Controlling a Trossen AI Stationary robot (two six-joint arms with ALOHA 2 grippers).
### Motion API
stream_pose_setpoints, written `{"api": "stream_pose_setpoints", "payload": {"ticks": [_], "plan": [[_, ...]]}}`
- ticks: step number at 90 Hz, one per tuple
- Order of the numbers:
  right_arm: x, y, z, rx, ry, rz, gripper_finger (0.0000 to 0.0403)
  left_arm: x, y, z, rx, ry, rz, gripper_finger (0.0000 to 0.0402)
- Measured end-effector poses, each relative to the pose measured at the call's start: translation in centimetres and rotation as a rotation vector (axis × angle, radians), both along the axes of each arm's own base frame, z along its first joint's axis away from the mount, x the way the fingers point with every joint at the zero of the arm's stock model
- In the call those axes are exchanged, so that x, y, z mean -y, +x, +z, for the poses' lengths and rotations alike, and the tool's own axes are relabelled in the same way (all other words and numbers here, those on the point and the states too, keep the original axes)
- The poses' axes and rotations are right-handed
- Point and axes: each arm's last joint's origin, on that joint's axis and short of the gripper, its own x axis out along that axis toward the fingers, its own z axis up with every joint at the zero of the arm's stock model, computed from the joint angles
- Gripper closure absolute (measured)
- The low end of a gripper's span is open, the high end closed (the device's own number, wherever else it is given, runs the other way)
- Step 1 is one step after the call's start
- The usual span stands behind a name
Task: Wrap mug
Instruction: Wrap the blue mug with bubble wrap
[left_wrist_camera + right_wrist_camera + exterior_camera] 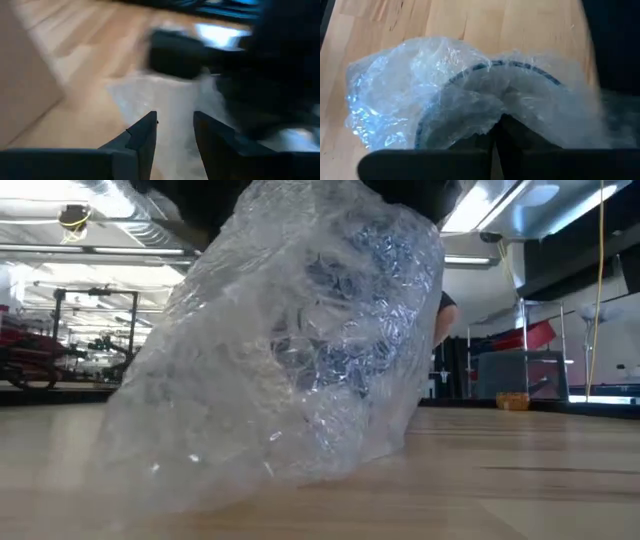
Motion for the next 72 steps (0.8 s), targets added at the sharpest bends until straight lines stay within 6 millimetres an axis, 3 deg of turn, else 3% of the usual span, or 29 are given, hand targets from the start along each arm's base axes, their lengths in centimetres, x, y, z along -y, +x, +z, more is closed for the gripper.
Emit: {"api": "stream_pose_setpoints", "payload": {"ticks": [13, 25, 44, 72], "plan": [[0.0, 0.0, 0.0, 0.001, 0.000, 0.002, 0.0402, 1.8, -0.8, 0.1, 0.005, -0.021, -0.103, 0.0286], [0.0, 0.0, 0.0, 0.000, 0.000, 0.002, 0.0402, 2.7, -0.9, -1.0, -0.019, -0.037, -0.122, 0.0286], [0.0, 0.0, 0.4, -0.011, -0.003, 0.001, 0.0402, 2.7, 0.0, -2.9, -0.050, -0.068, -0.070, 0.0286], [-0.1, -0.1, 3.3, -0.073, 0.008, 0.018, 0.0402, 2.5, 0.0, -3.1, -0.059, -0.063, -0.057, 0.0286]]}}
